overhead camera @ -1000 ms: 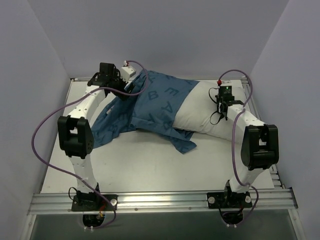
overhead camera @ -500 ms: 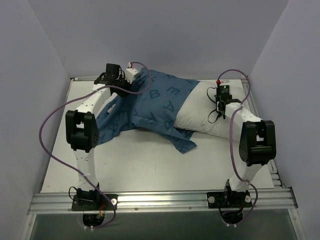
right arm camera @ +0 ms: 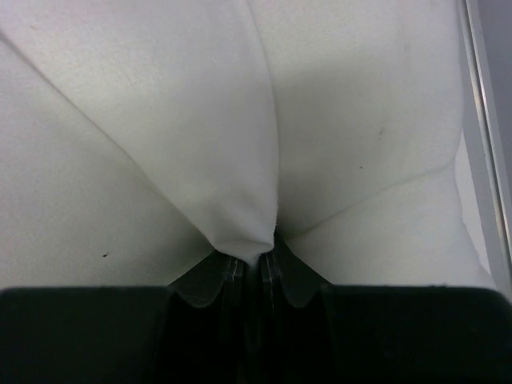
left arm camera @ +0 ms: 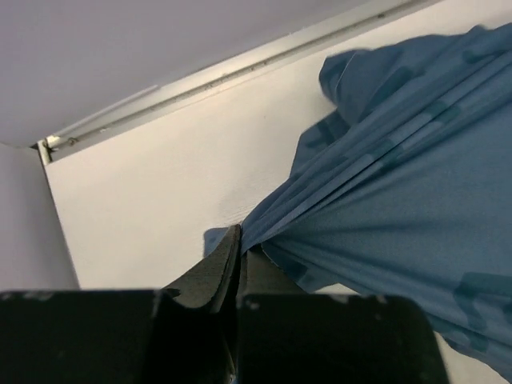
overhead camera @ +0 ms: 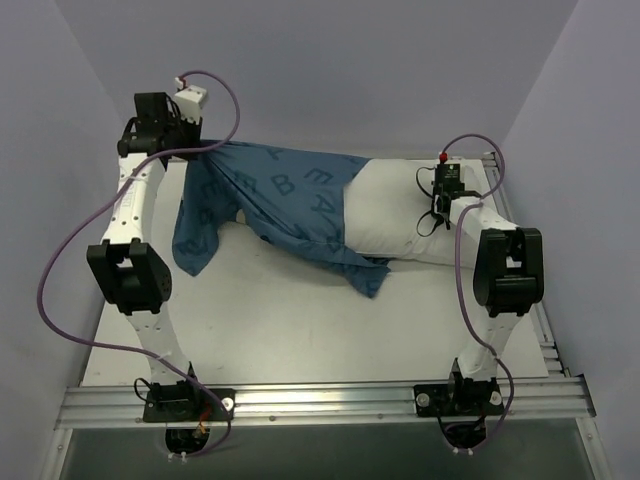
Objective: Remove the pillowcase from the pillow
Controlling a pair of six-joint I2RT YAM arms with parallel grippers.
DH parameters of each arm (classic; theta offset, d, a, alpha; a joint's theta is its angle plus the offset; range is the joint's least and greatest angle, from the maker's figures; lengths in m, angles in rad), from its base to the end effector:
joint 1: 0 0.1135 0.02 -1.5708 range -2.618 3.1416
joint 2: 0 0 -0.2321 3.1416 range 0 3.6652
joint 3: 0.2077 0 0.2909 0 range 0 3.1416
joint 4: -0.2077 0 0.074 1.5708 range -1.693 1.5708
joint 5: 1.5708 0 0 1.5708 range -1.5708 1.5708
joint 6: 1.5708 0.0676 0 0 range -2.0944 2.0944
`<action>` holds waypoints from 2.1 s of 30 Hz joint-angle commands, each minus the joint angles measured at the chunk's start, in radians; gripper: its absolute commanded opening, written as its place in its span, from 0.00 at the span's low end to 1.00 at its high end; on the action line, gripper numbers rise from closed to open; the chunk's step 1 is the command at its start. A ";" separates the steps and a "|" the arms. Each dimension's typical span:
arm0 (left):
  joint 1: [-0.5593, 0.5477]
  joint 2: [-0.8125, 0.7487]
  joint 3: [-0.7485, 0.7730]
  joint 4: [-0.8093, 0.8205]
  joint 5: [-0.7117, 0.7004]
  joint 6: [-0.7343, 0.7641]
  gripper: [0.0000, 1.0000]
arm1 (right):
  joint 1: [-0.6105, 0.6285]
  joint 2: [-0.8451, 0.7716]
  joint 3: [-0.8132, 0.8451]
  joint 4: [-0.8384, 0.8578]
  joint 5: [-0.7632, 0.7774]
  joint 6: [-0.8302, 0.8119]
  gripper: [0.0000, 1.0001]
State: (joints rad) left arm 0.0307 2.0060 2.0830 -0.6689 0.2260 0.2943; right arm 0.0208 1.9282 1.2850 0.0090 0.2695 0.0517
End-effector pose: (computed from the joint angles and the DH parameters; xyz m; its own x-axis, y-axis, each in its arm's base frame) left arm 0.5134 0.0006 0.3276 -0.4885 0.2678 -0.8305 0.3110 0.9427 0.1211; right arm 0.4773 -0.0081 0.1258 -0.5816 0.0377 -0.8126 0.2247 0.9675 -0.1159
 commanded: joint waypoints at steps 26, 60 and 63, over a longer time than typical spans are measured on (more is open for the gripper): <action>0.385 -0.317 0.542 0.173 -0.332 -0.030 0.02 | -0.180 0.155 -0.092 -0.363 0.143 -0.010 0.00; 0.064 -0.135 0.143 -0.343 0.081 0.092 0.94 | -0.186 0.002 -0.099 -0.299 -0.125 0.071 0.04; 0.061 -0.125 0.144 -0.415 0.101 0.131 0.94 | -0.179 -0.015 -0.096 -0.302 -0.127 0.077 0.25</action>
State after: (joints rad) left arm 0.0975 1.8824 2.2242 -0.9398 0.2520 0.3607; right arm -0.1631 1.8709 1.2583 0.0177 0.1917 0.1051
